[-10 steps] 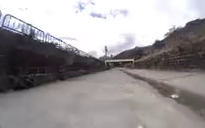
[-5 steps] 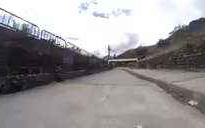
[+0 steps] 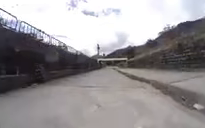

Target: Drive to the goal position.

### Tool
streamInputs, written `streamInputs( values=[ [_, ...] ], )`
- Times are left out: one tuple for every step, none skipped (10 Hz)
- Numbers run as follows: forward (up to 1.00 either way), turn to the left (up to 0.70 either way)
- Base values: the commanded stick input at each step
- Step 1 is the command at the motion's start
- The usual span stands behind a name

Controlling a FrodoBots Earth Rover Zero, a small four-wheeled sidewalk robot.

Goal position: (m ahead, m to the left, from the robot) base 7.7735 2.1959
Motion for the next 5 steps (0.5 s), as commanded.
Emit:
streamInputs(
  values=[
    [1.00,0.00],
    [1.00,0.00],
    [1.00,0.00],
    [1.00,0.00],
    [1.00,0.00]
  ],
)
